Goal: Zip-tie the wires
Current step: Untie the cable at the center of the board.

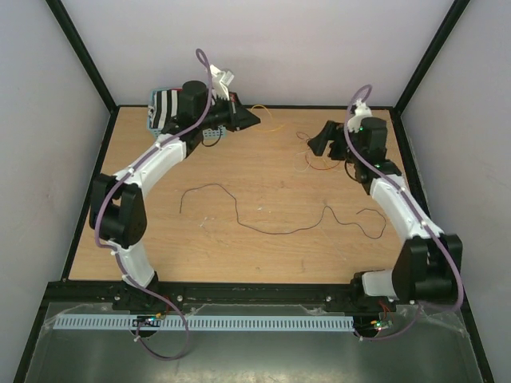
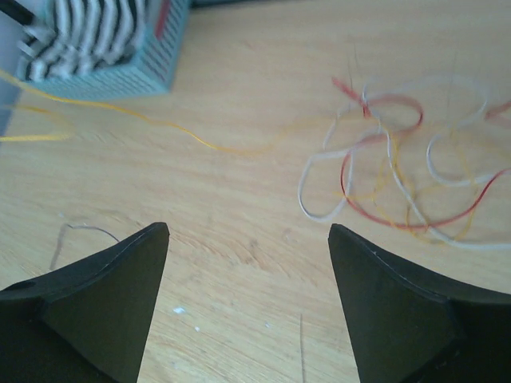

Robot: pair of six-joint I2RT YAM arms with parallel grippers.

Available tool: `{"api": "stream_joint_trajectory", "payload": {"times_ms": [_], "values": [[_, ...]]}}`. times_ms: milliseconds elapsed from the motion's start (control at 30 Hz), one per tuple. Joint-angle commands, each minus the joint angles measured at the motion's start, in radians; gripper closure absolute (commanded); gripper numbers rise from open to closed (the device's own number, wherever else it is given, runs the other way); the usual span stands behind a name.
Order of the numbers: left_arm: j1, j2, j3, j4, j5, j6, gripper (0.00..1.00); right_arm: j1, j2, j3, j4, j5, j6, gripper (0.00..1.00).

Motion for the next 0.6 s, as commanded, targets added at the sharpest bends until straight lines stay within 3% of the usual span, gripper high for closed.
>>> {"api": "stream_joint_trajectory", "payload": {"times_ms": [0,67,167,333,567], "values": [[0.016,-0.077,-0.011,-0.068,0.051,-0.003,1.00,-0.001,0.137,-0.043,0.136,-0.038,0.036,0.08],[0.023,-0.090,-0.014,-0.106,0.046,0.015,1.00,0.020,0.220,0.008,0.120,-0.058,0.022,0.08],[0.035,-0.105,-0.020,-0.139,0.032,0.024,1.00,0.114,0.301,0.072,0.104,0.056,-0.102,0.05],[0.041,-0.110,-0.002,-0.180,0.036,0.027,1.00,0.217,0.373,0.071,0.213,0.084,-0.294,0.00],[0.041,-0.111,0.034,-0.251,0.030,0.049,1.00,0.255,0.431,0.006,0.378,-0.048,-0.409,0.01]]}}
